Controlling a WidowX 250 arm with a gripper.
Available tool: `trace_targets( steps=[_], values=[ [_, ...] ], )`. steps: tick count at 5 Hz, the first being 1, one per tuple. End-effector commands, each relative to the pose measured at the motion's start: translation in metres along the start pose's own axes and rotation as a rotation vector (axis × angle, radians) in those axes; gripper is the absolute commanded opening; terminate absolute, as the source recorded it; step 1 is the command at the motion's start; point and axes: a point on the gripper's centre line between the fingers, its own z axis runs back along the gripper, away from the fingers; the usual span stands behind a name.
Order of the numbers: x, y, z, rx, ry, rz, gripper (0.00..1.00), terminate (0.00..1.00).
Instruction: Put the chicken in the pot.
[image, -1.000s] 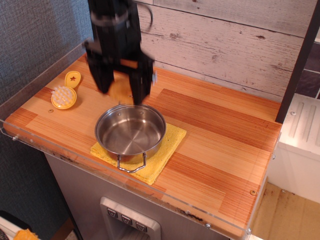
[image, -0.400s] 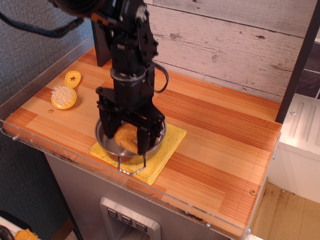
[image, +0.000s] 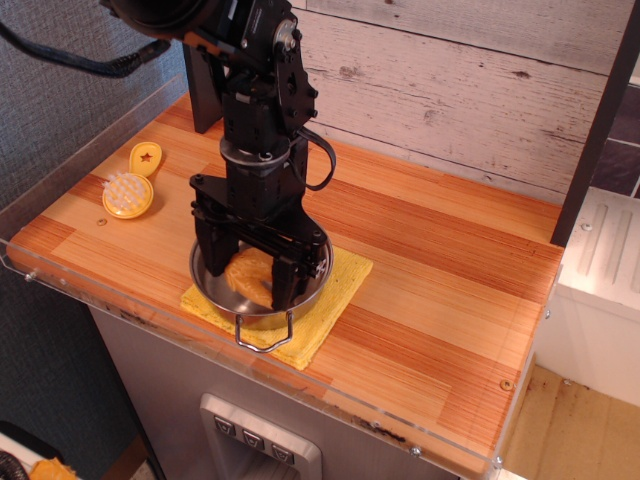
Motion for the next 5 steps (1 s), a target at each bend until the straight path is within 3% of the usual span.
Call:
trace_targets(
  steps=[1,2,3,5],
  values=[
    [0.005,0.024,0.039,0.032,-0.107,0.043,1.00,0.00],
    [0.003,0.032,0.070,0.091,-0.175,0.083,1.00,0.00],
    [0.006,0.037,0.059,0.061,-0.135,0.077,1.00,0.00],
    [0.002,0.026,0.046,0.052,-0.102,0.041,1.00,0.00]
  ],
)
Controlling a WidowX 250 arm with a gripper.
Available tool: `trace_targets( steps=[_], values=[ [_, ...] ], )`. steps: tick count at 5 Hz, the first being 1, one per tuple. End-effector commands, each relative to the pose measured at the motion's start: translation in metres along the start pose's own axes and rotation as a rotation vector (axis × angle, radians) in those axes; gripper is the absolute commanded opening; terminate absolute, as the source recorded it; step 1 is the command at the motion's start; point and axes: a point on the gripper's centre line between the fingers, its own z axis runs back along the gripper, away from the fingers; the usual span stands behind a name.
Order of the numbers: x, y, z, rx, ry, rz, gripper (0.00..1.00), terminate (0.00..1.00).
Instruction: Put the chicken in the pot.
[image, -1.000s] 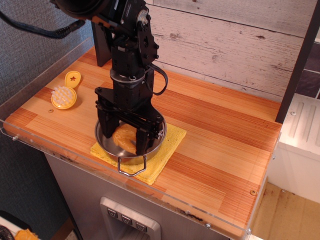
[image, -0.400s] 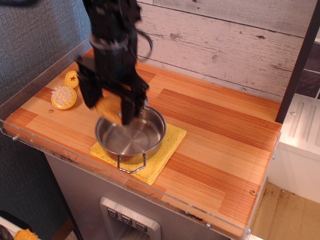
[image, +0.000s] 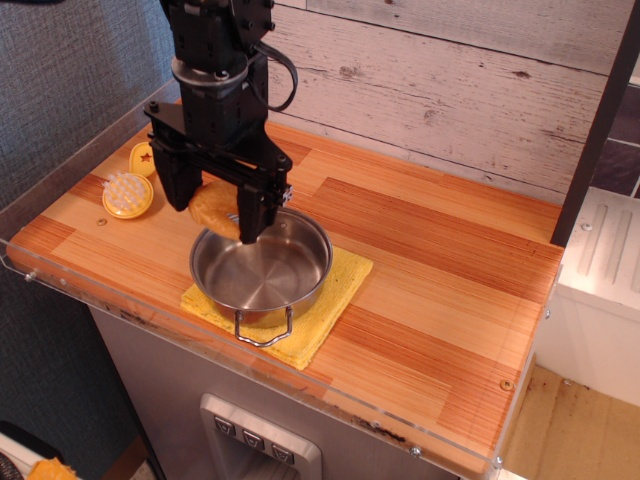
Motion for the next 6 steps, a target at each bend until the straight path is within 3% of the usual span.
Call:
trace_targets(
  steps=[1,2,3,6],
  values=[
    [-0.003,-0.008,-0.004,-0.014,0.000,-0.039,1.00,0.00],
    [-0.005,-0.015,-0.014,-0.061,0.005,-0.041,1.00,0.00],
    [-0.007,-0.017,-0.017,-0.047,0.044,-0.027,1.00,0.00],
    [-0.008,-0.016,-0.017,-0.075,0.032,-0.024,1.00,0.00]
  ],
)
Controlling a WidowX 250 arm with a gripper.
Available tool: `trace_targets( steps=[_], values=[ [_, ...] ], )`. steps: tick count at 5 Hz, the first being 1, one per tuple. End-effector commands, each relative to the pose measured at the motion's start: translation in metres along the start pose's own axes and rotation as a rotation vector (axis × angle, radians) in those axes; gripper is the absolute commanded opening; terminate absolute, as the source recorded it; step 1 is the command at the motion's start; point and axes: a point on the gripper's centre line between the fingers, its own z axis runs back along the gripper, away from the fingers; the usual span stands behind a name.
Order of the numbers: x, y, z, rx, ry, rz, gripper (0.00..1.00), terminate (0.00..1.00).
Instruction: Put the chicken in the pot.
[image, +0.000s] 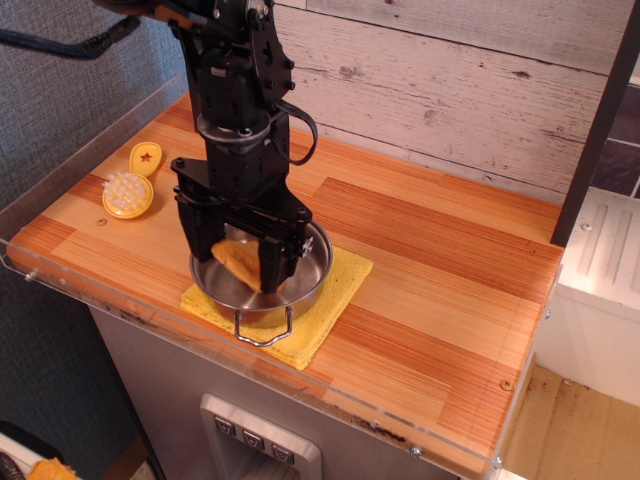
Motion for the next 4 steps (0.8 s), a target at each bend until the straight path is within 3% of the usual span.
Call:
trace_targets(
  steps=[1,2,3,4],
  values=[
    [0.000,0.007,0.011,0.003,-0.060,0.002,1.00,0.00],
    [0.001,0.008,0.017,0.035,-0.092,-0.011,1.00,0.00],
    [0.006,0.014,0.049,0.092,-0.218,0.013,1.00,0.00],
    [0.007,0.026,0.069,0.073,-0.269,0.047,1.00,0.00]
  ],
)
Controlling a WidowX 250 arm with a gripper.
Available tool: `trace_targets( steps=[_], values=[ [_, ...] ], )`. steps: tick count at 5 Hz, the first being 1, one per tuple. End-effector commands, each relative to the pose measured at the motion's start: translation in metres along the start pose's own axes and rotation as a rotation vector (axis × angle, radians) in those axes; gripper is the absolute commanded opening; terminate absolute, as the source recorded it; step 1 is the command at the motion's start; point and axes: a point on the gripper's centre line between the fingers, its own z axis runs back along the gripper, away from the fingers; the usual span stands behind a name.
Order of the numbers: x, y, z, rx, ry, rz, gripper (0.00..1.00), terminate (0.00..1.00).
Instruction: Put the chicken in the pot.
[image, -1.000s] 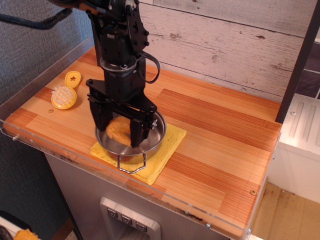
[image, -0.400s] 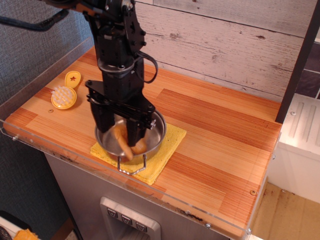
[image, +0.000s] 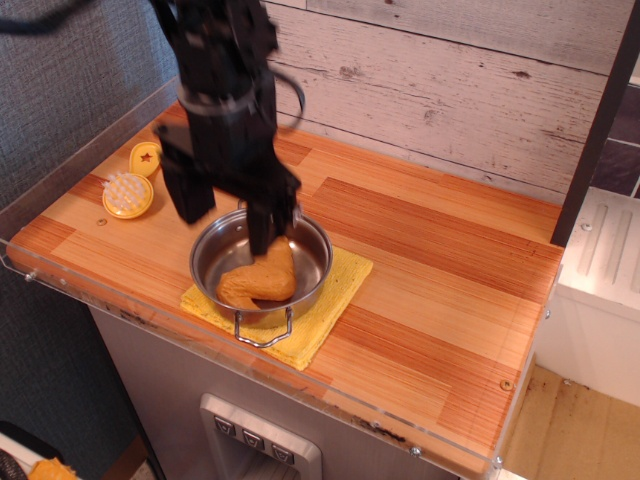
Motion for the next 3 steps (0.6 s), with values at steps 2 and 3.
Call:
trace_targets(
  steps=[2,3],
  values=[
    [0.007,0.021,0.013,-0.045,-0.009,0.031,1.00,0.00],
    [0.007,0.021,0.013,-0.045,-0.009,0.031,1.00,0.00]
  ],
)
